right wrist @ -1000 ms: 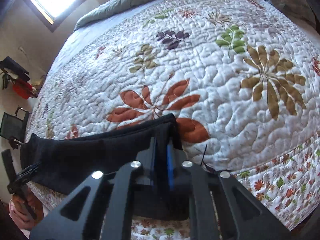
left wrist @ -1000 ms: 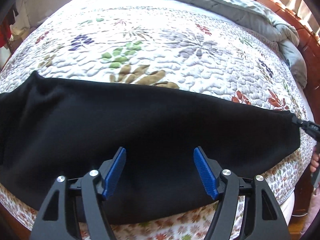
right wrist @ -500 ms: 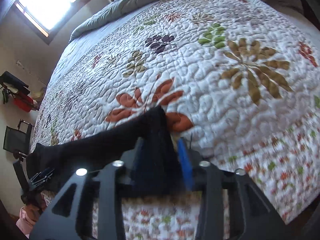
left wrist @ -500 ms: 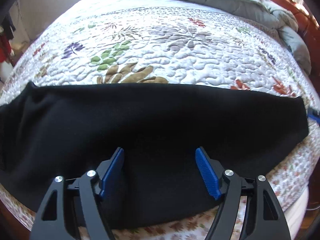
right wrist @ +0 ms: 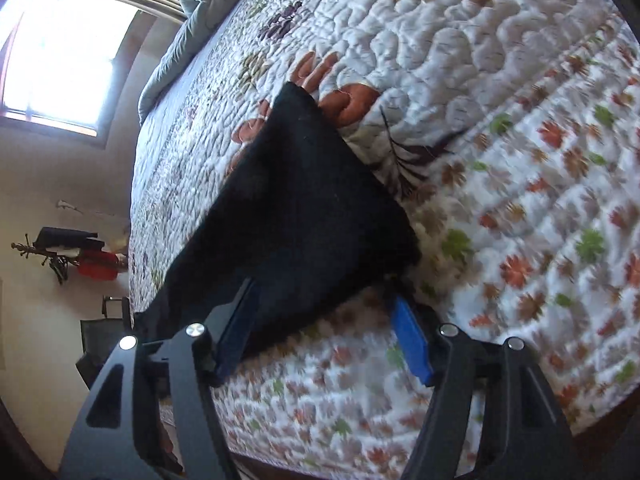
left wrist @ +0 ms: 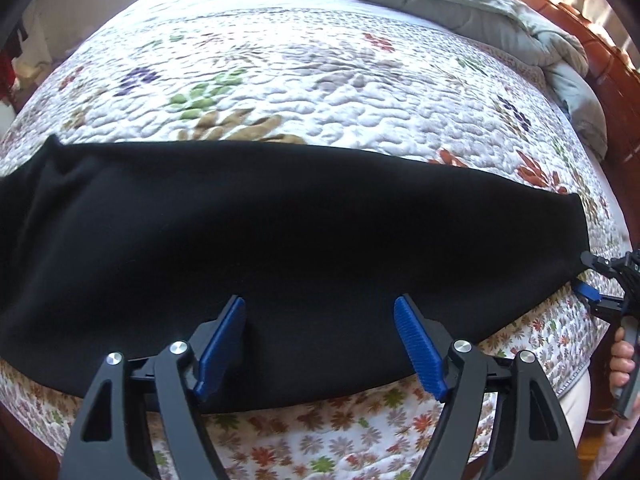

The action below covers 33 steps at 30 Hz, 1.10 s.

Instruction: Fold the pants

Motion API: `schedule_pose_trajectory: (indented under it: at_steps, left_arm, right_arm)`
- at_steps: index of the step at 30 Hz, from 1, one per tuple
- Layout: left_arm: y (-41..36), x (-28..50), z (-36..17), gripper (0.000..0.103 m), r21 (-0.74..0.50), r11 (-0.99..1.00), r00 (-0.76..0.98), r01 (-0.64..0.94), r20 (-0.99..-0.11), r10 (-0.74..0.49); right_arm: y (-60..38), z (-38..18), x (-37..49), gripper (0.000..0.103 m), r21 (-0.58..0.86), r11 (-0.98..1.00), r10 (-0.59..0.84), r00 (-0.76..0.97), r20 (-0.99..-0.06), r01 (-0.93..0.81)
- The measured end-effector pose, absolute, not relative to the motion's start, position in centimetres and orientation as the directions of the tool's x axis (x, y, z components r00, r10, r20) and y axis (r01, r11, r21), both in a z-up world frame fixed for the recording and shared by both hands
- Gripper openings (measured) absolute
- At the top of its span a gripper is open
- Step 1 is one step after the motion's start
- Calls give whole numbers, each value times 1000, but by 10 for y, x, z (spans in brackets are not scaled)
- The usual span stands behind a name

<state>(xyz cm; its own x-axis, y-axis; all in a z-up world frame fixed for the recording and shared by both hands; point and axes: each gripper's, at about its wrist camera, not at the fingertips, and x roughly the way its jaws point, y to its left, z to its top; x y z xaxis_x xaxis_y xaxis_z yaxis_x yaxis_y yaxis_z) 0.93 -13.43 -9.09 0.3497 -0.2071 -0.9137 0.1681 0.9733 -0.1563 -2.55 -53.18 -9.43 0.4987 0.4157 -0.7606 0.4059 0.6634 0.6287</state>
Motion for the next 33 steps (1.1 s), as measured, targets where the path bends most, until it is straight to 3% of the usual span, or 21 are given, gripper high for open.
schedule_pose_trajectory:
  at_steps: [1, 3, 4, 5, 10, 13, 16, 20, 23, 28, 33]
  left_arm:
    - [-130, 10, -92, 78, -157, 976, 349, 154, -915, -202]
    - [-123, 12, -95, 78, -159, 978, 344, 134, -918, -196]
    - [-121, 12, -96, 78, -160, 979, 342, 129, -919, -196]
    - [-120, 12, -97, 78, -159, 979, 342, 125, -920, -193]
    - [-111, 15, -90, 78, -138, 985, 374, 105, -912, -168]
    - [-103, 15, -81, 78, -124, 988, 420, 88, -895, -149]
    - [-97, 18, -86, 79, -87, 993, 424, 82, -898, -114]
    - [-97, 24, -113, 82, -46, 993, 389, 109, -917, -86]
    - [-97, 25, -109, 83, -52, 992, 381, 112, -920, -91]
    - [-70, 24, -90, 83, -162, 985, 378, 56, -910, -171]
    - [-40, 11, -71, 84, -164, 986, 424, 15, -892, -155]
  right_arm:
    - [-531, -95, -21, 63, 638, 656, 420, 508, -752, 404]
    - [-529, -99, -13, 37, 657, 637, 431, 521, -737, 403]
    - [-528, -102, -10, 18, 676, 617, 446, 529, -722, 402]
    - [-528, -103, -10, 11, 691, 600, 452, 541, -709, 404]
    - [-540, -63, -10, 9, 768, 562, 464, 652, -600, 307]
    - [-554, -27, -19, 9, 749, 602, 390, 717, -578, 276]
    - [-568, -21, -20, 9, 676, 653, 290, 713, -639, 341]
    - [-574, -72, -11, 9, 538, 687, 240, 547, -802, 487]
    - [-568, -77, -11, 9, 516, 694, 216, 538, -815, 502]
    - [-526, -13, -13, 10, 530, 764, 198, 648, -736, 369]
    - [-424, 48, 3, 10, 401, 907, 217, 677, -703, 126]
